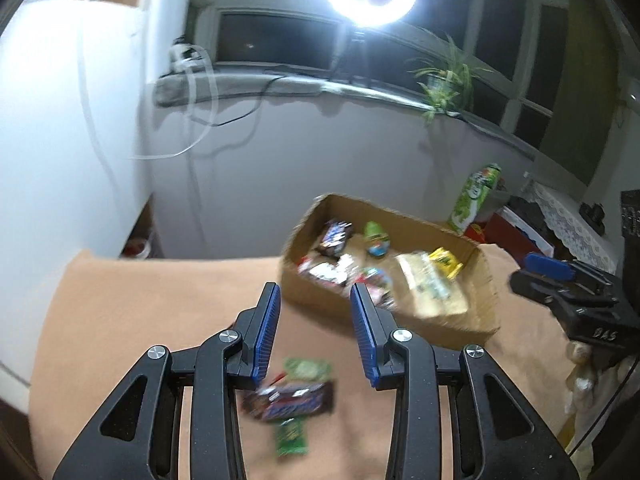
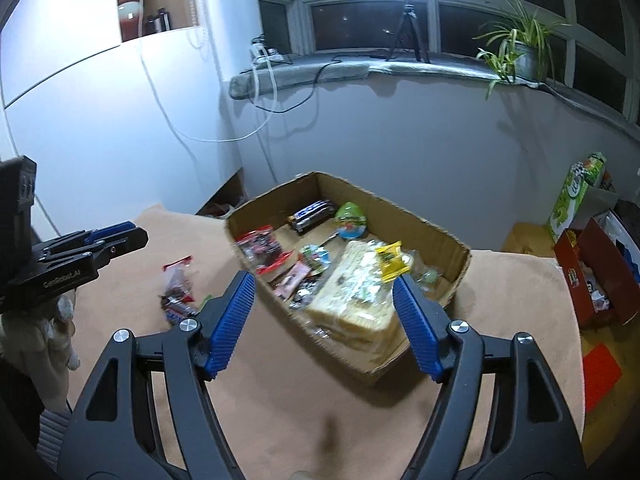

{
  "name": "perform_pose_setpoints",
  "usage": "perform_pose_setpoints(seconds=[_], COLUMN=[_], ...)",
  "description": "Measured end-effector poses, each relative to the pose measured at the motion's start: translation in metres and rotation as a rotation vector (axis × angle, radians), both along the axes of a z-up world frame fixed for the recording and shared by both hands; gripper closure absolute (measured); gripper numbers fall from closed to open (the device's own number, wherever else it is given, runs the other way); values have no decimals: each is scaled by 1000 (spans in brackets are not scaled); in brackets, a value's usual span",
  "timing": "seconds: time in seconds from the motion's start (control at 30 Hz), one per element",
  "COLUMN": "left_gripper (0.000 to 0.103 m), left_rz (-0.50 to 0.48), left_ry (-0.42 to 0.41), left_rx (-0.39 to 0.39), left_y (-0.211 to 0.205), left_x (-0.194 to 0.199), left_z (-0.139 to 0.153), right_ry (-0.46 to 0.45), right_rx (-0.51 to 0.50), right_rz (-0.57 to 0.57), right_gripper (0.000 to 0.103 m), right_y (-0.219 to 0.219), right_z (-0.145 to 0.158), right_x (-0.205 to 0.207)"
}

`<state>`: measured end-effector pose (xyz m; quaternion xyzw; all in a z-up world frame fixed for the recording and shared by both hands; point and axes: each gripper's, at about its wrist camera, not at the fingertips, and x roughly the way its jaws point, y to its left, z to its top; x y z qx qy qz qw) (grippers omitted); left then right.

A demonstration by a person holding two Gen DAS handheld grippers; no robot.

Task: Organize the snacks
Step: 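Open the left tool over the box and withdraw both tools to the table, then grasp the Snickers bar with the right tool while the left tool grasps the clear bag of brown candy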

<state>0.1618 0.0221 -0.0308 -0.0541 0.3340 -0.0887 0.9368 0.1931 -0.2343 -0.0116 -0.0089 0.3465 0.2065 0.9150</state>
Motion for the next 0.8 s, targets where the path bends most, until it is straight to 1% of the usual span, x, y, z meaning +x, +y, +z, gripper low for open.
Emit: perform_pose_setpoints(seconds=[0.13, 0.37, 0.57, 0.67, 0.8], left_gripper=[68, 67, 67, 67, 67], left_rz=[47, 95, 87, 70, 57], left_ry=[32, 88, 126, 153, 196], left_rx=[-12, -26, -28, -45, -103], left_y=[25, 51, 61, 63, 67], left_x=[-16, -29, -21, -14, -3], left_z=[-11, -34, -46, -53, -63], right_ry=[5, 51, 84, 109, 120], right_rx=[9, -32, -76, -101, -142], right_rz=[55, 185, 316, 372, 435], right_gripper=[28, 28, 28, 29, 31], right_y=[15, 59, 99, 118, 140], right_z=[-5, -28, -46, -56, -68], right_x=[-10, -15, -11, -4, 2])
